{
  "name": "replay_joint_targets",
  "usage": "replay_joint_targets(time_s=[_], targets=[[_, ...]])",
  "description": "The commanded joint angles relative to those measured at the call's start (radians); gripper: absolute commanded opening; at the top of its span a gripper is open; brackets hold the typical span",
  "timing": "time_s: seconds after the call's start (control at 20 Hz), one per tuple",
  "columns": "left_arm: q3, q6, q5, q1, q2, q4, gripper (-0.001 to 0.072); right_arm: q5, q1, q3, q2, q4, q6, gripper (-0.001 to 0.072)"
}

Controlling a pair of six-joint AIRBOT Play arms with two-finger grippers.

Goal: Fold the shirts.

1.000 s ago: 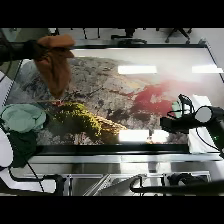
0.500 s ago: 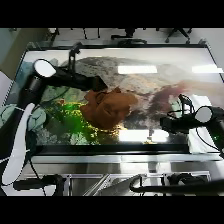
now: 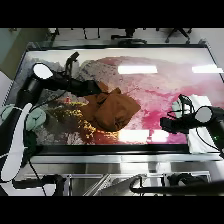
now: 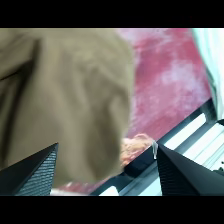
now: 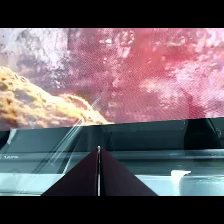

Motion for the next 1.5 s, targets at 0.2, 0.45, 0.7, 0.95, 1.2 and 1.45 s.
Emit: replay_joint_targets(time_s=[0.2, 0.45, 0.7, 0.95, 1.2, 1.45], targets=[[-0.002, -0.008, -0.175, 0.226, -0.085, 0.01, 0.0662, 0.0, 0.0, 0.0, 0.001, 0.0, 0.0, 0.0024], [-0.002, -0.007, -0.148, 0.254, -0.21, 0.131, 0.0661, -0.003, 0.0, 0.0, 0.0, 0.0, 0.0, 0.0024], [-0.002, 0.041, -0.102, 0.251, -0.336, 0.153, 0.0662, -0.015, 0.0, 0.0, 0.0, 0.011, 0.002, 0.0024], [-0.001, 0.11, -0.019, 0.2, -0.396, 0.093, 0.0662, -0.175, 0.002, 0.0, -0.087, 0.307, -0.109, 0.0034], [-0.001, 0.119, 0.029, 0.141, -0.428, 0.081, 0.0618, -0.455, 0.123, 0.0, -0.312, 0.843, -0.536, 0.0466], [-0.001, 0.162, 0.016, 0.138, -0.404, 0.077, 0.0016, -0.542, 0.264, 0.051, -0.55, 1.295, -0.967, 0.0466]])
